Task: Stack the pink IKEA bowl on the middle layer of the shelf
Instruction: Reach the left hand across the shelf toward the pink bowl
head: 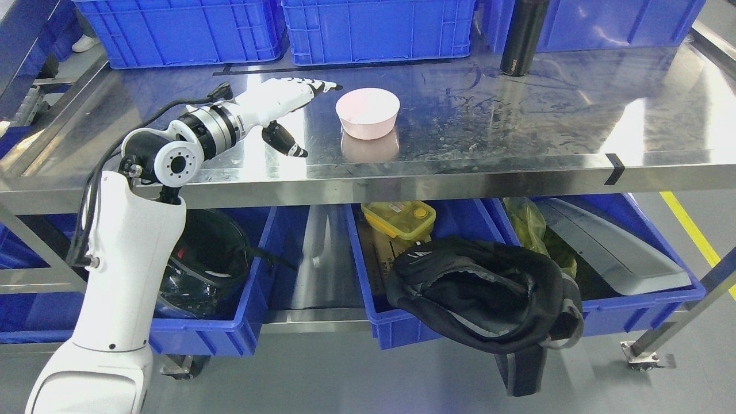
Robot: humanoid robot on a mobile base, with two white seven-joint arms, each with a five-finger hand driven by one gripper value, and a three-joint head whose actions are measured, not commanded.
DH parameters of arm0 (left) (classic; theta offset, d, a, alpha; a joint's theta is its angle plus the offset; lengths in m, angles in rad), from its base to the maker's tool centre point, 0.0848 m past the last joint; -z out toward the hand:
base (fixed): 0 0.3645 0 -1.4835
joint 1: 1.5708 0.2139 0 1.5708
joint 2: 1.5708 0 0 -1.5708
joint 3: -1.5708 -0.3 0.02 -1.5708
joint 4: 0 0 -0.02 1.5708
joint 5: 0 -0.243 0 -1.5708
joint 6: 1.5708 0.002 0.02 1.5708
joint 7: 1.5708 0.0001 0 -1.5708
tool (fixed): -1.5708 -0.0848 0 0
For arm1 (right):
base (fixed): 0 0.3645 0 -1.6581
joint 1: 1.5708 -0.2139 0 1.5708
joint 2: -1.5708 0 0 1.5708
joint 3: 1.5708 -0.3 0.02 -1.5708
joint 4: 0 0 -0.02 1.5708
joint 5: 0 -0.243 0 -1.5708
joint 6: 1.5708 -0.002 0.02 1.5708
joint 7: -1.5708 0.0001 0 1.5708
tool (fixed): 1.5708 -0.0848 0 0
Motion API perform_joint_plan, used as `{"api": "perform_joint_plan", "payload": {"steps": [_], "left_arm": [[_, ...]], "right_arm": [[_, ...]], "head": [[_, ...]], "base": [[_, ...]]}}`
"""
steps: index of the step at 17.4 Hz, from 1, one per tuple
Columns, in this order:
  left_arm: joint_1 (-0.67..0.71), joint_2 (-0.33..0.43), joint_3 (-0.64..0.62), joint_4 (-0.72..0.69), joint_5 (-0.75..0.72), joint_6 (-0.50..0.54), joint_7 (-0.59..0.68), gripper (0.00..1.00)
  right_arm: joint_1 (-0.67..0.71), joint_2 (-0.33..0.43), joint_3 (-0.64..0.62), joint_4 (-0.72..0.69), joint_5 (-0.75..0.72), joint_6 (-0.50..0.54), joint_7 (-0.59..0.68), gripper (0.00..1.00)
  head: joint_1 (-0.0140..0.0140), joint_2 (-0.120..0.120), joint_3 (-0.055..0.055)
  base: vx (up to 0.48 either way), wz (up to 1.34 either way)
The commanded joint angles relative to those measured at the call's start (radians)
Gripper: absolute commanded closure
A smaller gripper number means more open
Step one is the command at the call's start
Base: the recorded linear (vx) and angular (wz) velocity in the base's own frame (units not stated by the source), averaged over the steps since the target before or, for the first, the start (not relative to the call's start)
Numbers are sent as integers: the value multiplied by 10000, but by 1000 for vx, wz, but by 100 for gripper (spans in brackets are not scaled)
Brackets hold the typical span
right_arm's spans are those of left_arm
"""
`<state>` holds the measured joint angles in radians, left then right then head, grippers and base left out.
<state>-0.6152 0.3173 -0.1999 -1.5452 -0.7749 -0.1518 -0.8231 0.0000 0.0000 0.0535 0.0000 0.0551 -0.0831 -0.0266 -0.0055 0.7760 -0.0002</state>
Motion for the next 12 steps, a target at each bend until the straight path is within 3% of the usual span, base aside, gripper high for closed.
{"api": "perform_joint_plan", "payload": {"steps": [1,4,7,12], "left_arm": [[-428,-856,-871,1046,-964,30,69,2],[-505,-1148,-824,1292,-964,15,70,0],[-888,-1256,-809,1705,-1025,45,70,17],[-1532,-1317,-824,2227,-1040,76,-22,36]], "right_arm": [[230,-175,2,-175,2,3,5,0],[230,-175,2,-175,2,3,5,0],[230,-175,2,-175,2,3,5,0],[230,-175,2,-175,2,3,5,0]], "head": [[0,0,0],[0,0,0],[0,0,0],[0,0,0]], "base": [[0,0],[0,0],[0,0],[0,0]]}}
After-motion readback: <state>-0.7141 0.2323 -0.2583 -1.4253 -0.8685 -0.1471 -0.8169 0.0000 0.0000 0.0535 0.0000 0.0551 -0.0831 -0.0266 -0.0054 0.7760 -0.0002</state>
